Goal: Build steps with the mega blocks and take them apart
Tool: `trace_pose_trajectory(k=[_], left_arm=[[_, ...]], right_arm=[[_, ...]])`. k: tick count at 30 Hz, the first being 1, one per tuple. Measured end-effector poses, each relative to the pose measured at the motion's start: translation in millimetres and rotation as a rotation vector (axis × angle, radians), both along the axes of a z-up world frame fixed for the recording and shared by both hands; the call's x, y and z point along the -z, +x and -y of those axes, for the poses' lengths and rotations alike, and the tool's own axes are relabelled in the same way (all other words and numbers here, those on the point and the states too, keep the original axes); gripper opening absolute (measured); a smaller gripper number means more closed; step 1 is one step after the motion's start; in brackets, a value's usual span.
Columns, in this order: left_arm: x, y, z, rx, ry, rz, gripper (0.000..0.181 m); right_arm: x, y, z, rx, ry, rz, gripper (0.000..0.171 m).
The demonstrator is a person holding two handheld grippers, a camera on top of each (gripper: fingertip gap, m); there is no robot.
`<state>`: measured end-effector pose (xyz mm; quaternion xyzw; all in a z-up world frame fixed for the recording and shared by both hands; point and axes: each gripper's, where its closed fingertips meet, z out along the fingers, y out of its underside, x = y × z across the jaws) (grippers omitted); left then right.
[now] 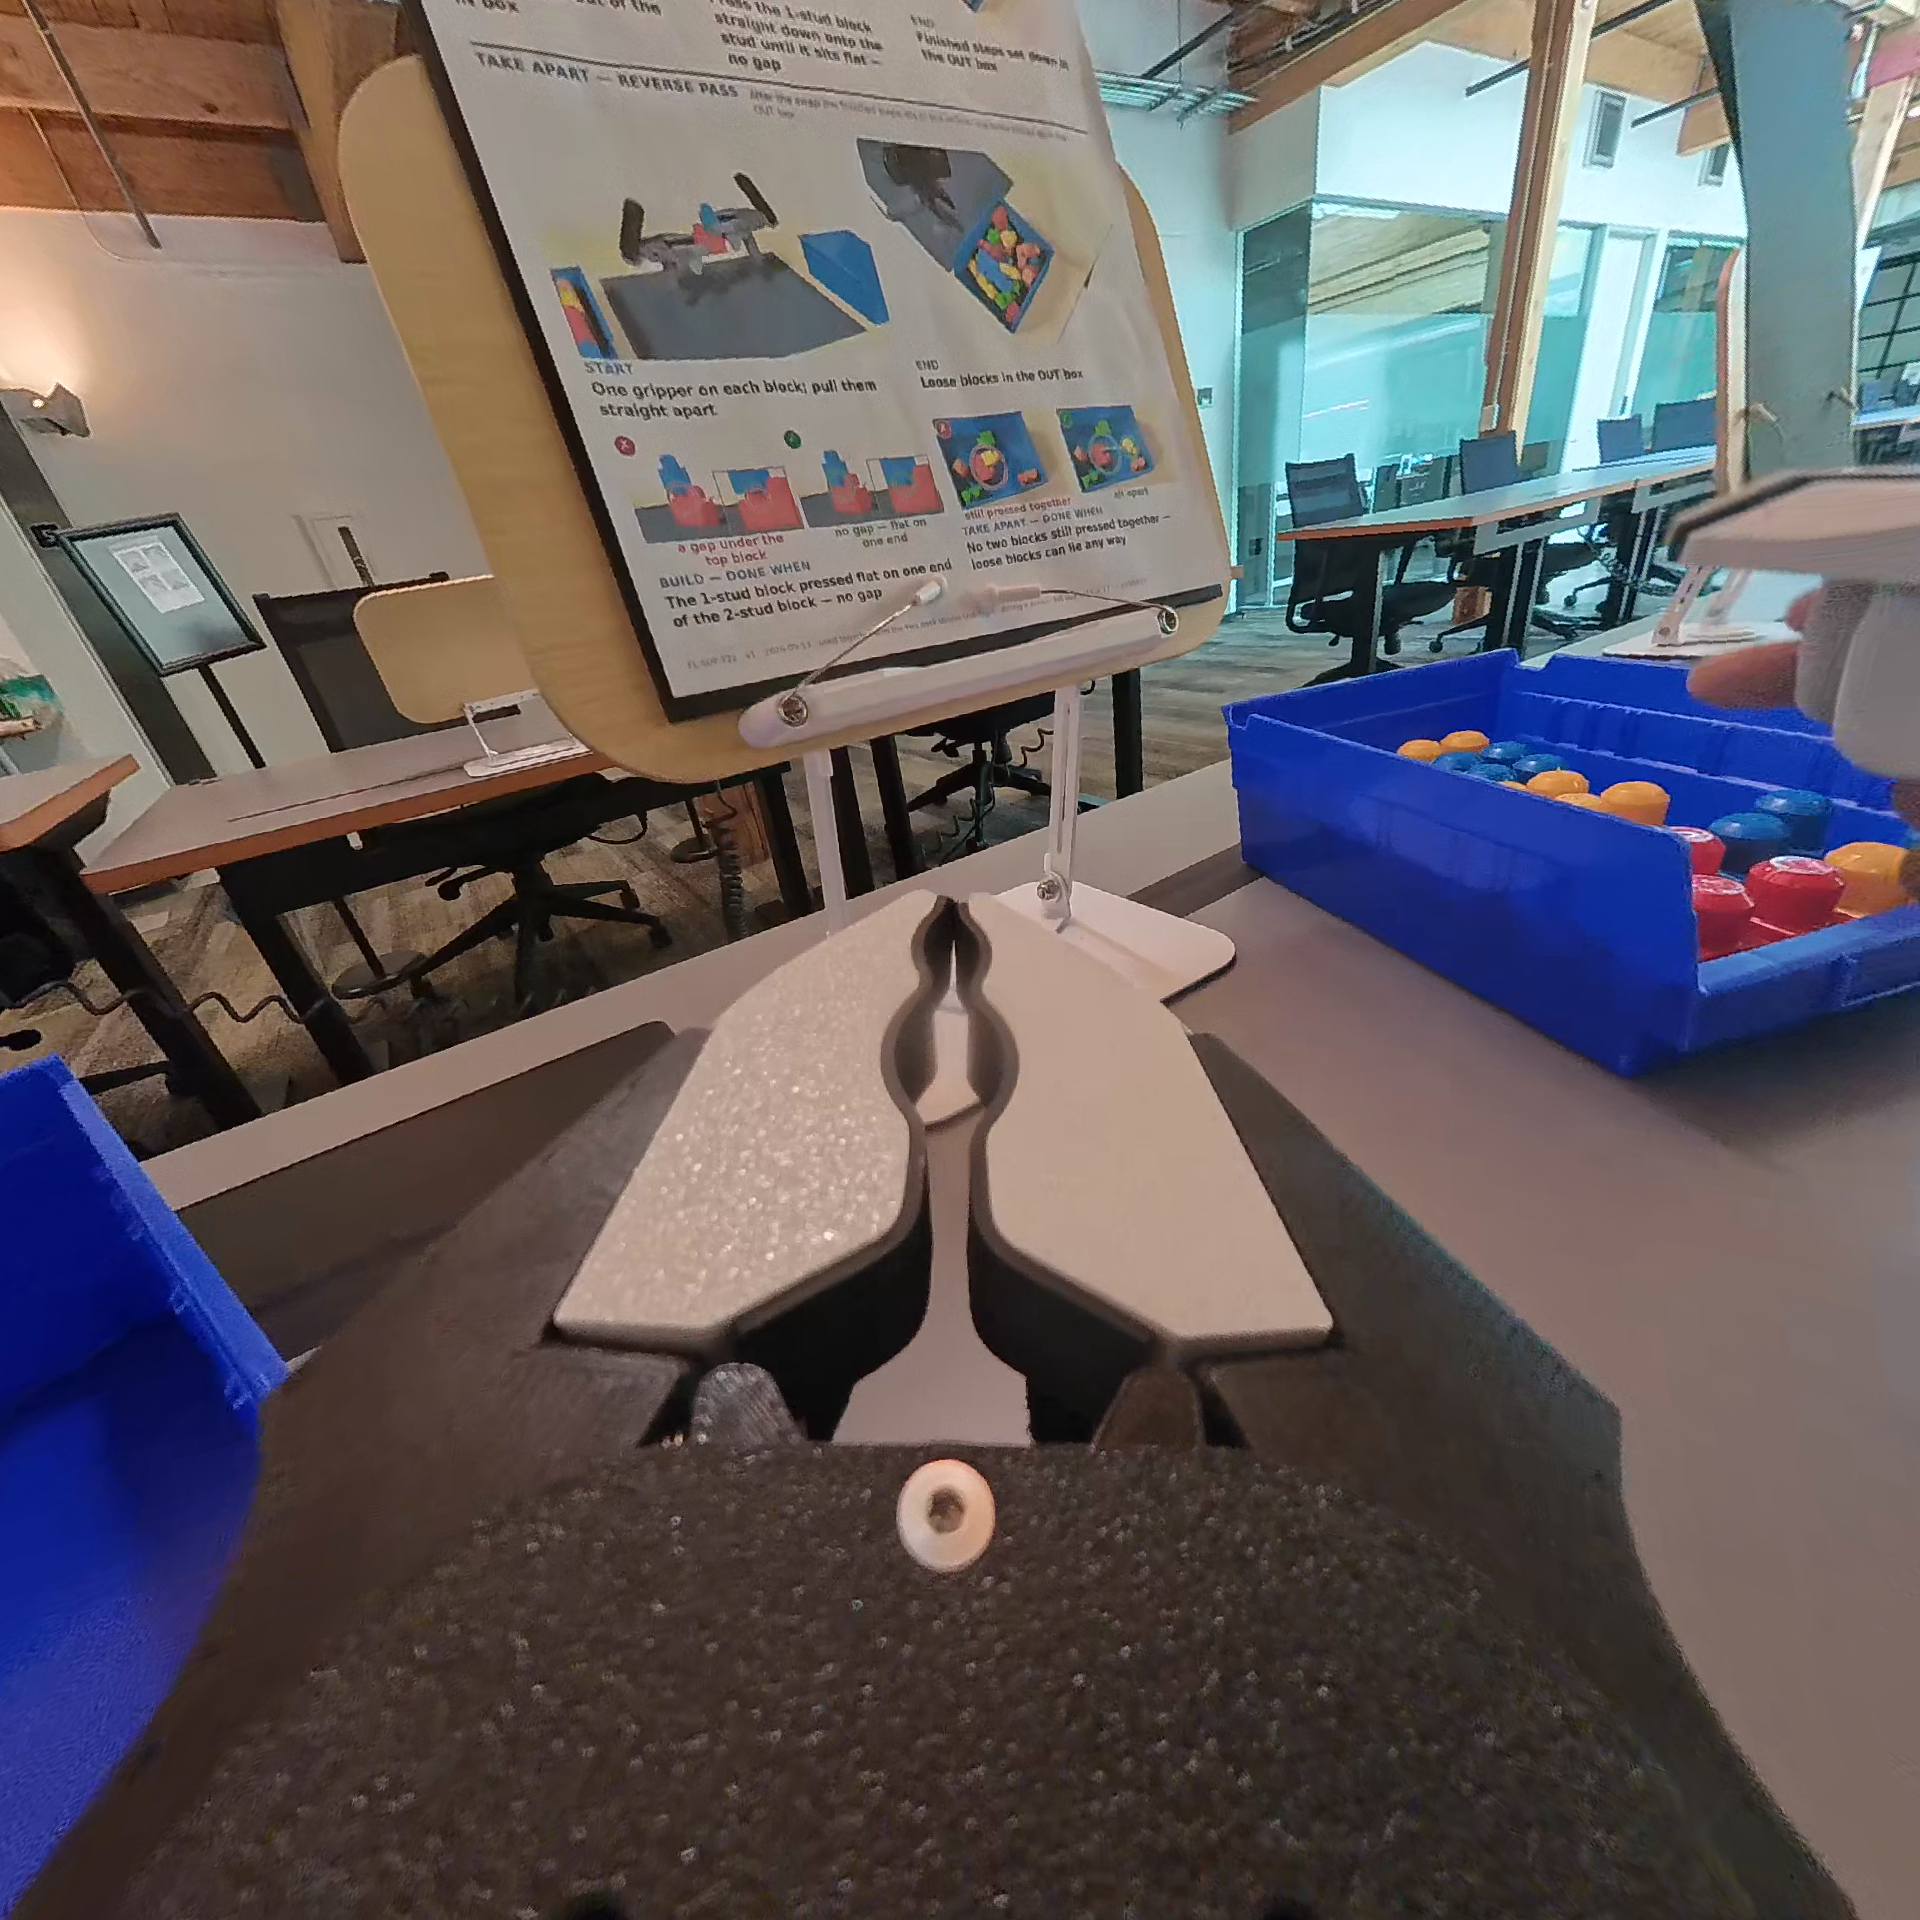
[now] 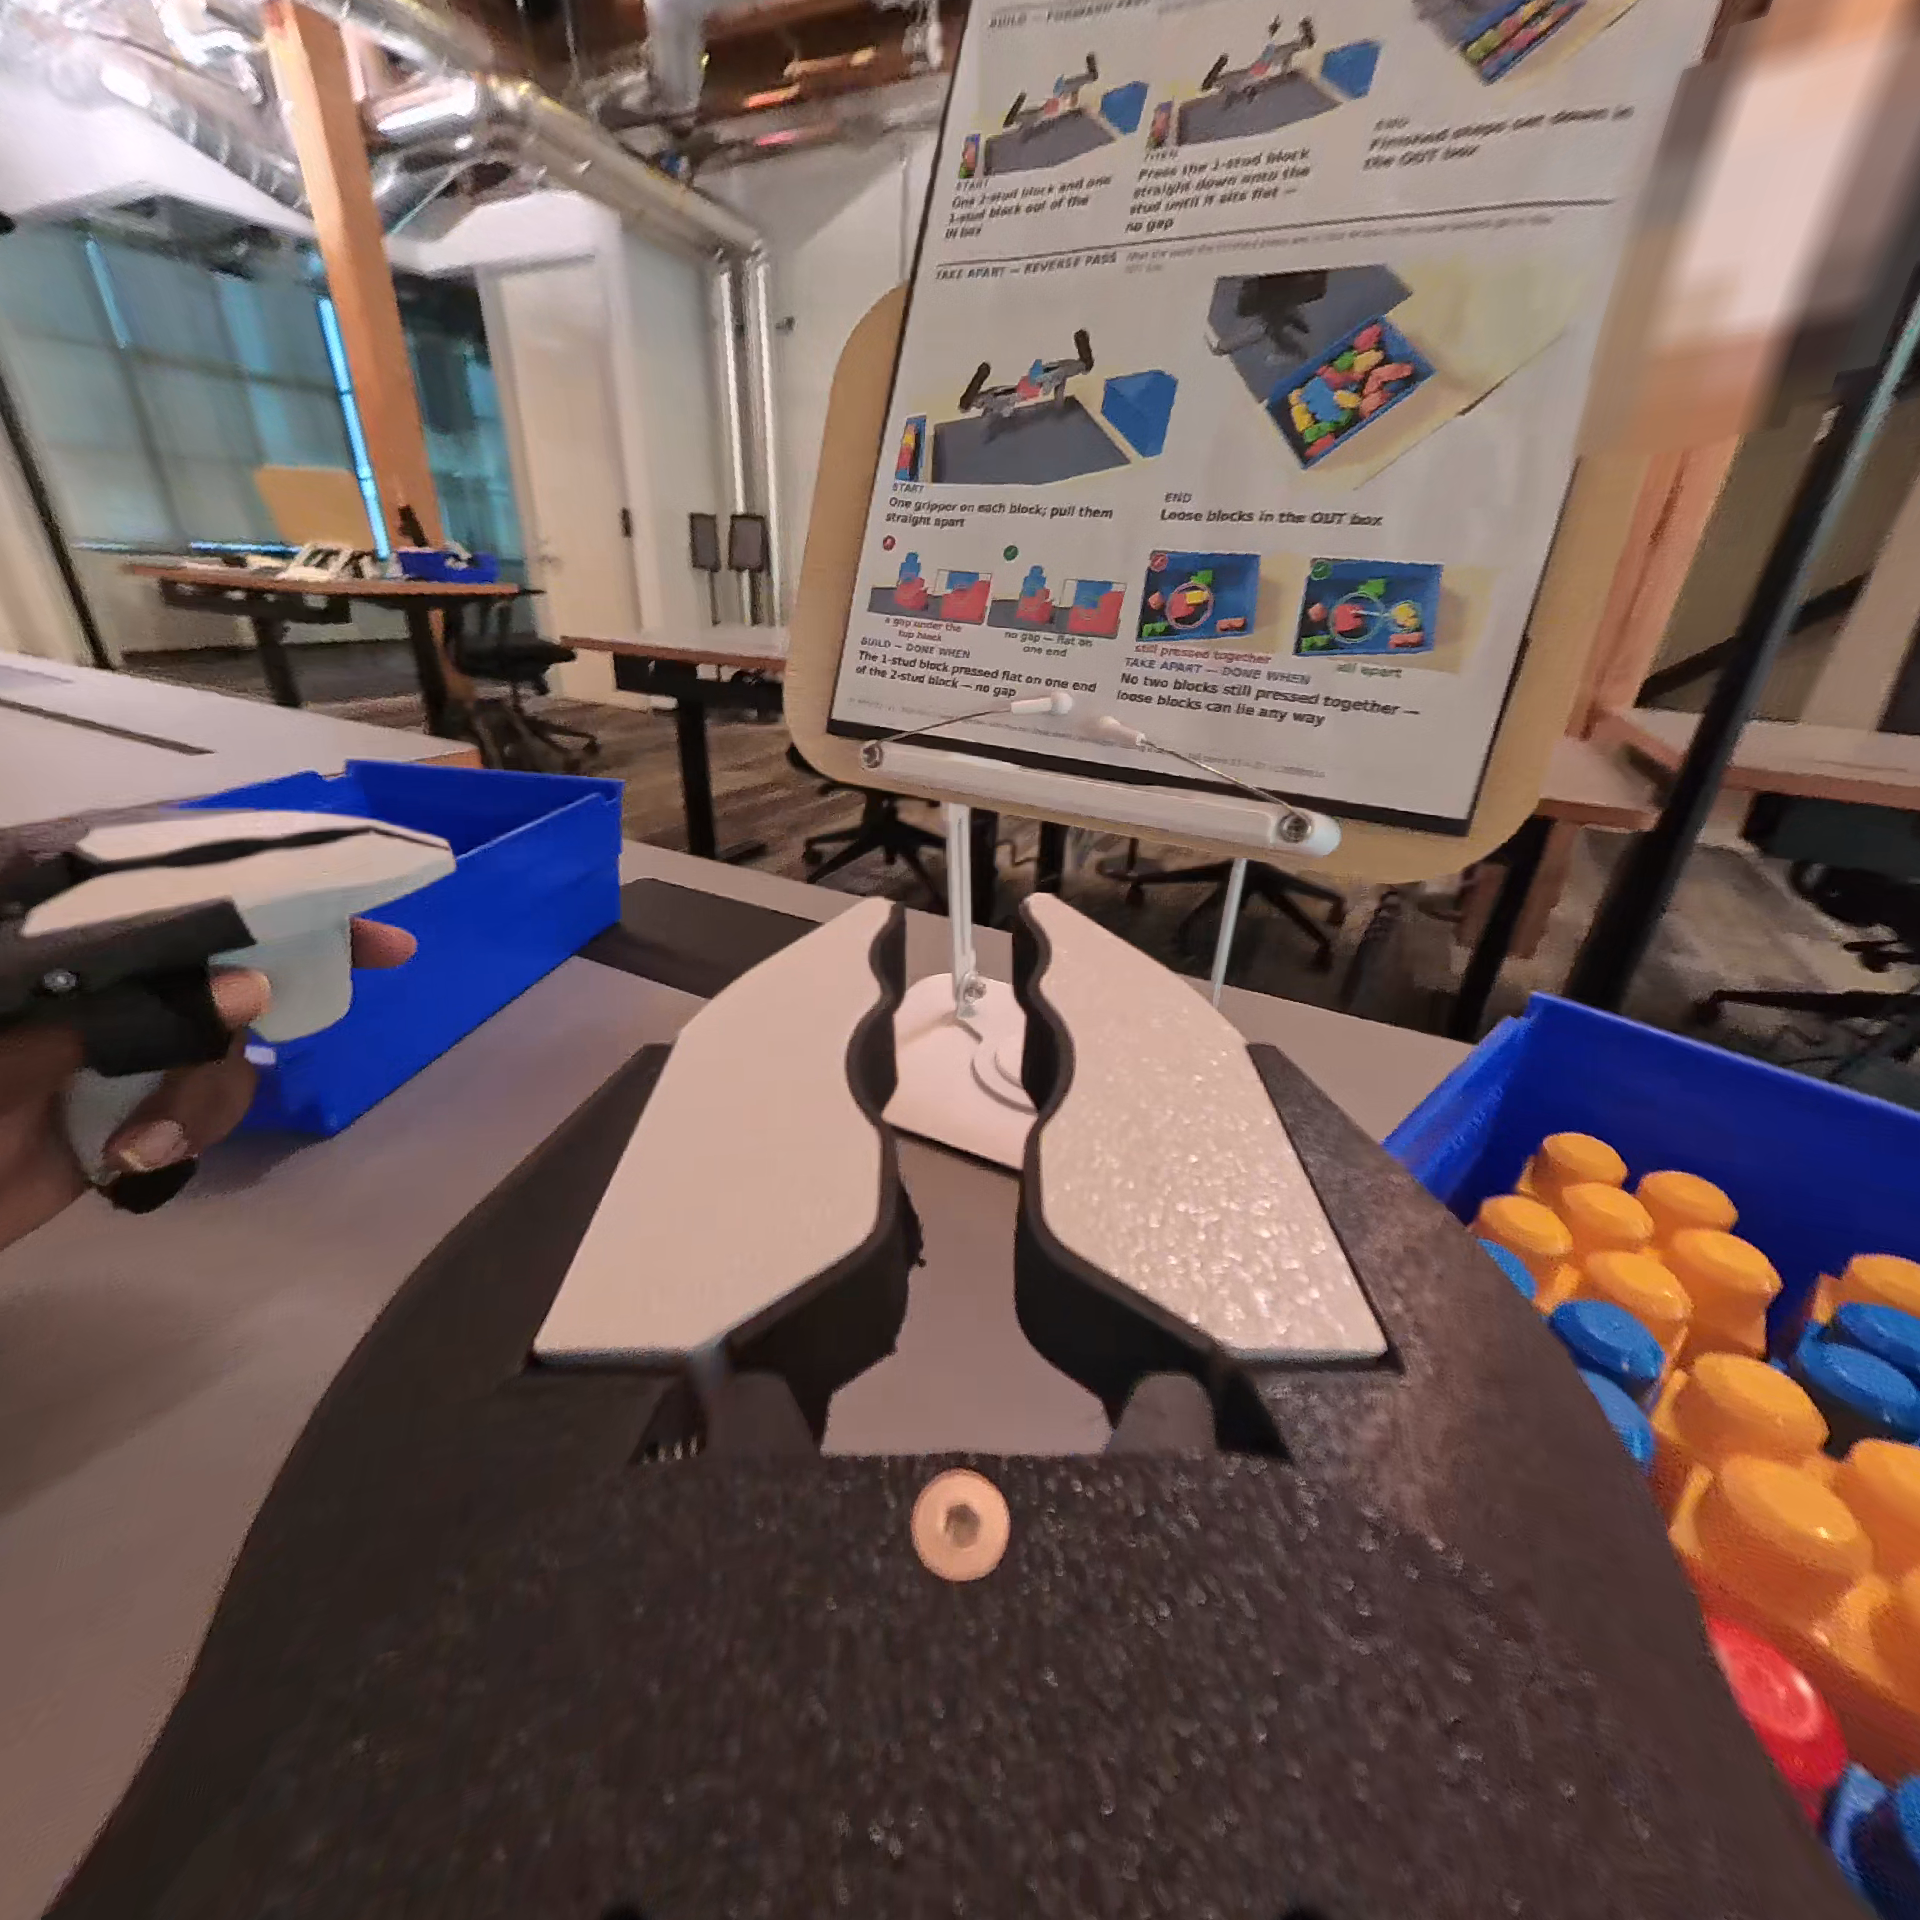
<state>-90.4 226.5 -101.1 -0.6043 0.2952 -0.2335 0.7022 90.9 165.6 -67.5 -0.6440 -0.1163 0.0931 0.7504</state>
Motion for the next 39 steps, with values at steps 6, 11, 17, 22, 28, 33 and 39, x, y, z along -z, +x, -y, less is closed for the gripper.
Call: trace_pose_trajectory(k=[6,11,17,22,28,33,39], left_arm=[[-21.5,-1.7,3.5,-0.047,0.059,-0.003,0.0],[-86.9,-50.5,3.9,-0.217,0.123,0.029,0.0],[-120.9,-198.0,-8.6,-0.531,-0.02,0.123,0.056],[-81.1,-301.2,-4.2,-0.74,-0.193,0.121,0.082],[18.5,-328.8,3.1,-0.8,-0.422,0.042,0.097],[71.3,-319.2,-4.4,-0.816,-0.534,-0.049,0.102],[105.4,-310.4,-11.8,-0.788,-0.654,-0.061,0.036]], right_arm=[[13.1,13.2,0.0,0.075,0.031,0.053,0.0],[14.6,26.9,-0.2,0.101,0.028,0.038,0.0],[10.6,32.0,1.2,0.113,0.043,0.014,0.0],[8.4,33.4,2.2,0.117,0.047,0.005,0.0],[11.8,34.6,0.6,0.119,0.034,0.009,0.0],[15.2,34.5,0.2,0.114,0.022,0.018,0.0],[17.6,32.5,-0.5,0.098,0.011,0.029,0.0]])
